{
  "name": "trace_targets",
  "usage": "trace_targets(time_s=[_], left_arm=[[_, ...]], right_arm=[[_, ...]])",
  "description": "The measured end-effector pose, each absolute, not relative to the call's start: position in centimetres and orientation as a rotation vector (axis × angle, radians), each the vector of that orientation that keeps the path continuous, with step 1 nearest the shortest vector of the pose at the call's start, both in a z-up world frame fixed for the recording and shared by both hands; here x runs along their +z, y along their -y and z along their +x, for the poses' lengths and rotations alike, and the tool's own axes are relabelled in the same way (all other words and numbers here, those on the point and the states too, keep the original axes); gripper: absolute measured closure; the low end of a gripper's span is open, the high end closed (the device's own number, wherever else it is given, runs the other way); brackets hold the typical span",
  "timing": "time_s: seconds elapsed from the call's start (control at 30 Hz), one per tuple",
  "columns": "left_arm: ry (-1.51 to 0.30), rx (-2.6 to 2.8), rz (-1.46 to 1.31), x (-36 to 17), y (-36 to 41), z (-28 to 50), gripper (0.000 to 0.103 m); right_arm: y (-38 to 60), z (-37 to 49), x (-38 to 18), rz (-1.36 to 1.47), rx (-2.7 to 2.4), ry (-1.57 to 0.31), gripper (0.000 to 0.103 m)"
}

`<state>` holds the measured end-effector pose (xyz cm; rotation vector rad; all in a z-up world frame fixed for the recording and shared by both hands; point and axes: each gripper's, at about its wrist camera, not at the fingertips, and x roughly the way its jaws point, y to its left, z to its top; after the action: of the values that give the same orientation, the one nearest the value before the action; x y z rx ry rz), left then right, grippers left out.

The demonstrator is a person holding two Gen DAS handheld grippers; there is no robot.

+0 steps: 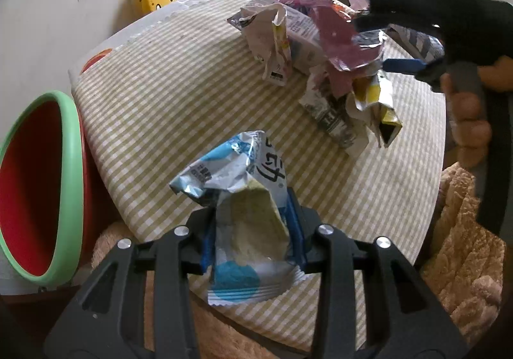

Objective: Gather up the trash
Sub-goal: 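Grasp the blue-white wrapper with the left gripper while the right gripper grasps the pink bag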

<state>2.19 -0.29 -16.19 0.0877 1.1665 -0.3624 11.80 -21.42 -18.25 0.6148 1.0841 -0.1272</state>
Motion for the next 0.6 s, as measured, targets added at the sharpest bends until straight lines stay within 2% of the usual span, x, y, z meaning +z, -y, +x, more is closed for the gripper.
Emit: trace_targets(time_s=[0.07,0.13,0.2,0.23,0.3,0.5,0.6], left_arm=[[-1.174,-0.361,0.082,-16.3,0.2,2.2,0.067],[-1.180,-0.358,0.076,-16.5,0.1,2.1,0.067],[-1.186,-0.352,0.067,-16.6,-0.1,2.2,0.066],[-1.187,-0.350,0.063,-16.7,-0.2,2.4,0.066],[-1.190,-0.352,0.059,-16.9,-0.2,2.5,0.066],[-1.184,-0.347,0.049,-17.0,-0.5,2.7,0.054],[-1.183,-0.349,0.030,-17.0,-0.8,2.9,0.053]], right_arm=[[21.1,12.1,-18.1,0.583,-0.130,-1.066,0.037],[20.8,12.2,-18.2,0.542,-0.115,-1.073,0.047],[20.3,12.0,-18.3,0.484,-0.088,-1.089,0.076],[20.2,11.9,-18.4,0.463,-0.079,-1.097,0.082],[20.1,11.5,-18.8,0.452,-0.057,-1.108,0.087],[19.9,8.5,-17.1,0.398,0.027,-1.064,0.088],[20.0,6.8,-15.7,0.395,0.060,-1.029,0.088]])
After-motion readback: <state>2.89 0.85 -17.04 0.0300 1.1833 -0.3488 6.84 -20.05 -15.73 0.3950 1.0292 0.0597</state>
